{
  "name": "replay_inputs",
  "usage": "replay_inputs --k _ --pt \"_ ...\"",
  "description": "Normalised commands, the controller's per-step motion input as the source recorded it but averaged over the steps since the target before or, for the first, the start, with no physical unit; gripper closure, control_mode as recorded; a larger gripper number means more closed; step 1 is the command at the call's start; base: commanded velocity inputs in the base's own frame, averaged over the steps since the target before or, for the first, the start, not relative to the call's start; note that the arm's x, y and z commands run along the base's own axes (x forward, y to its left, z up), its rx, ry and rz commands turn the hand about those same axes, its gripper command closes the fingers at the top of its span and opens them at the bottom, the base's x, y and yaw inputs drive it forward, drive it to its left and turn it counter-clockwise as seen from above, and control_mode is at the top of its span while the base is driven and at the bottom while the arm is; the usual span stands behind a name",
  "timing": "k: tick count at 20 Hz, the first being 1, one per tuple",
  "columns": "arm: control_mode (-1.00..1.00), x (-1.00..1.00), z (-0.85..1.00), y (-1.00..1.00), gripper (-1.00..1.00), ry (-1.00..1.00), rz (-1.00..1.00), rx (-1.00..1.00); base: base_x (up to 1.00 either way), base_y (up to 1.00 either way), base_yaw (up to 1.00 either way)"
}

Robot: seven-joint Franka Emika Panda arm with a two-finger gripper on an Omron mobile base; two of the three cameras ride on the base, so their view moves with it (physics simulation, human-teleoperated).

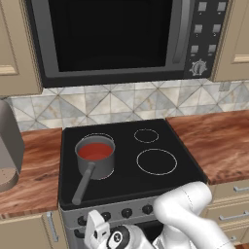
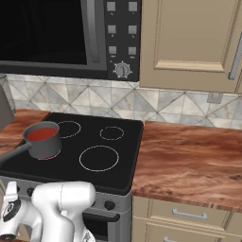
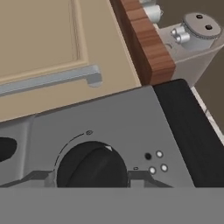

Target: Wait until the marinara sauce is simmered to a deep red color and then turn off the stove.

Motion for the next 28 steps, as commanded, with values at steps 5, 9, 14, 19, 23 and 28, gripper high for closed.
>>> replay_inputs --k 5,9,14,19,23,28 --pt "-1.00 0.05 0.09 -0.35 1.00 0.21 0.00 0.38 0.00 0.00 0.00" --pt "-1.00 0.02 0.00 -0.21 1.00 0.15 0.00 0.39 0.00 0.00 0.00" --pt "-1.00 0.00 0.00 -0.07 1.00 0.16 -0.01 0.40 0.00 0.00 0.00" --pt "-1.00 0.00 0.00 -0.01 1.00 0.17 0.00 0.41 0.00 0.00 0.00" --pt "-1.00 0.00 0.00 -0.02 1.00 0.05 0.00 0.40 0.00 0.00 0.00" --pt "-1.00 0.00 0.04 0.00 1.00 0.10 0.00 0.36 0.00 0.00 0.00"
